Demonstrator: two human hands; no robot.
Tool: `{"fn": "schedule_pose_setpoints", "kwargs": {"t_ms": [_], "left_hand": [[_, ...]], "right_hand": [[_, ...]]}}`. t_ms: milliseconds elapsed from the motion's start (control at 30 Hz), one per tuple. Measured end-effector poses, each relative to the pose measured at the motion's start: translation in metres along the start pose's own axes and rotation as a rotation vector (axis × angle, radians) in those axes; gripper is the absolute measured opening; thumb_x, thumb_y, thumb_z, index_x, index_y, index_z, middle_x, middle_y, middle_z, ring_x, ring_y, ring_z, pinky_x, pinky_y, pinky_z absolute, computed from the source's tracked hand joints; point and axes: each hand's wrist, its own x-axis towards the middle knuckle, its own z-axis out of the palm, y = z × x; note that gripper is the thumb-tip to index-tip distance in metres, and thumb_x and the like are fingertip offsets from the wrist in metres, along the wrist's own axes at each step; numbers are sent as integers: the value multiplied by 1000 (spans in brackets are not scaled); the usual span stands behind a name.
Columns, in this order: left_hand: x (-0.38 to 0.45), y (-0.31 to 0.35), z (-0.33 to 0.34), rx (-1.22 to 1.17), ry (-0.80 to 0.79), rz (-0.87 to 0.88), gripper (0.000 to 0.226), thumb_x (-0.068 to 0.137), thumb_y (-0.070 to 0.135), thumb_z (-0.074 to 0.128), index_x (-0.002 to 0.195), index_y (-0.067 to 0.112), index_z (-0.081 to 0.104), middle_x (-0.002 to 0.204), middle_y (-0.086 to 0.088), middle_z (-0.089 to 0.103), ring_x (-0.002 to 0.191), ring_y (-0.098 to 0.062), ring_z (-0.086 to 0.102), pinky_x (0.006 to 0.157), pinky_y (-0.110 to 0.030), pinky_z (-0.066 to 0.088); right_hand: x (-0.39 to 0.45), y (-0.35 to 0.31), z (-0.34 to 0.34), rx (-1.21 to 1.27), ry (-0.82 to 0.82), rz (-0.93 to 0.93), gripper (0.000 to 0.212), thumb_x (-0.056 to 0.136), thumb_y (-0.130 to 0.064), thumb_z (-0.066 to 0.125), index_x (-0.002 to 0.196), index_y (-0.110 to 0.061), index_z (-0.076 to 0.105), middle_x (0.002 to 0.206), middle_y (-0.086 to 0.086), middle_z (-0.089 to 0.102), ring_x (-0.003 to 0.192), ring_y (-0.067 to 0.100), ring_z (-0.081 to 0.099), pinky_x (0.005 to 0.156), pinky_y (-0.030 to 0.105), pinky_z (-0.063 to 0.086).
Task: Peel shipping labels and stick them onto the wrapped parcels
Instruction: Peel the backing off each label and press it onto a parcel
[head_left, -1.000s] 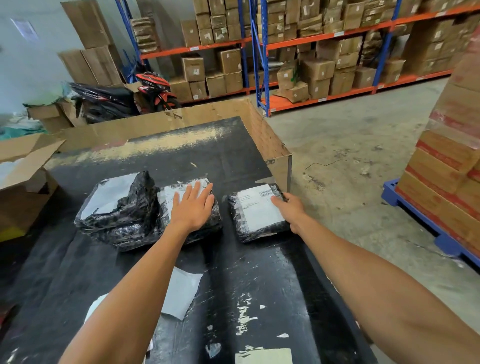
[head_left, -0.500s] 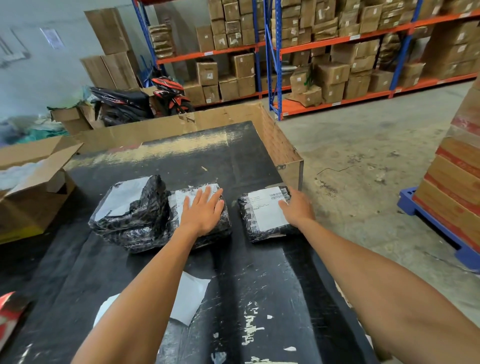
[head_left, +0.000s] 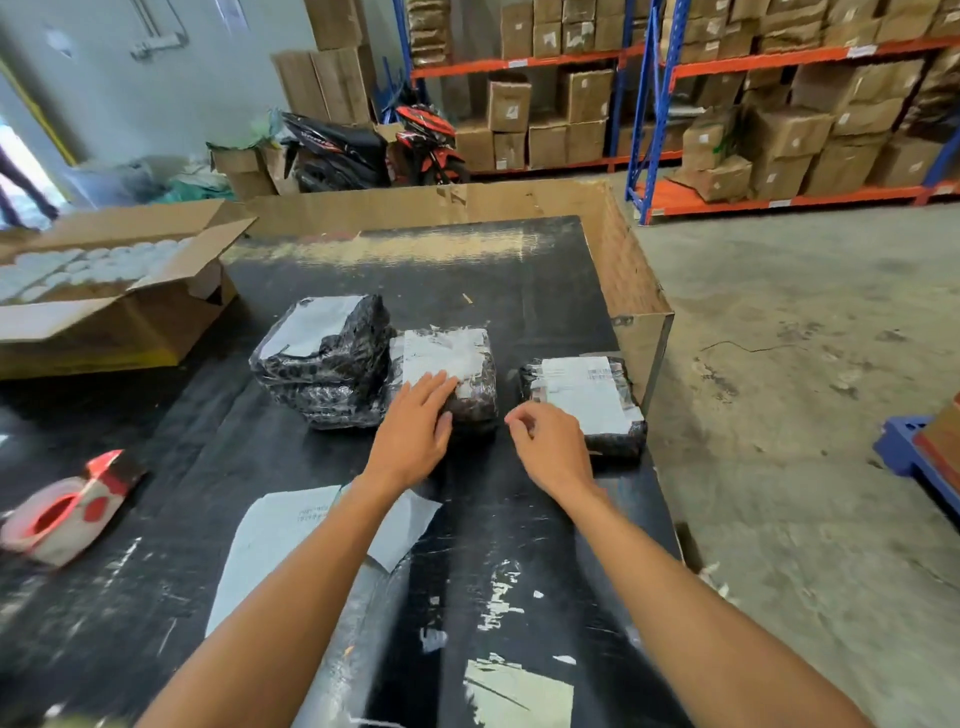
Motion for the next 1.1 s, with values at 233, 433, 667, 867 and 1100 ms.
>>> {"fn": "schedule_pose_setpoints", "kwargs": {"t_ms": [233, 433, 667, 867, 1100], "left_hand": [[-77, -44, -36, -46, 56, -199, 24, 94, 15, 55, 105, 21, 75, 103, 5, 74, 97, -18, 68, 82, -37, 55], [-122, -118, -69, -65, -6, -370, 33, 92, 9, 54, 117, 20, 73, 122, 1, 72, 110, -21, 66, 96, -38, 51], [-157, -166, -44, -94, -288, -348, 43, 105, 48, 40, 147, 41, 46, 165, 5, 26, 155, -20, 14, 123, -53, 6], [-167, -167, -29, -152, -119, -340, 44, 105, 50, 33, 146, 42, 47, 162, 8, 33, 154, -15, 15, 125, -46, 2], [-170, -167, -33, -284, -47, -363, 43, 109, 34, 31, 149, 31, 47, 162, 3, 34, 154, -17, 18, 126, -41, 4]], "right_hand": [[-39, -41, 71, 207, -218, -15, 13, 97, -28, 60, 94, -35, 71, 83, -16, 70, 80, 0, 64, 67, 18, 47], [-52, -108, 113, 262, -471, -57, 15, 93, -22, 60, 96, -22, 74, 77, -6, 72, 71, 4, 68, 68, 33, 56], [-62, -131, 150, -259, -466, -118, 34, 102, -37, 49, 107, -17, 76, 109, 9, 75, 104, 31, 67, 87, 41, 56], [-64, -136, 169, -87, -404, 171, 38, 82, -65, 68, 88, -27, 71, 95, -7, 72, 93, 19, 66, 75, 33, 52], [-64, -139, 182, 53, -327, 328, 38, 84, -34, 79, 57, -20, 56, 65, -3, 60, 69, 20, 57, 65, 32, 42]]}}
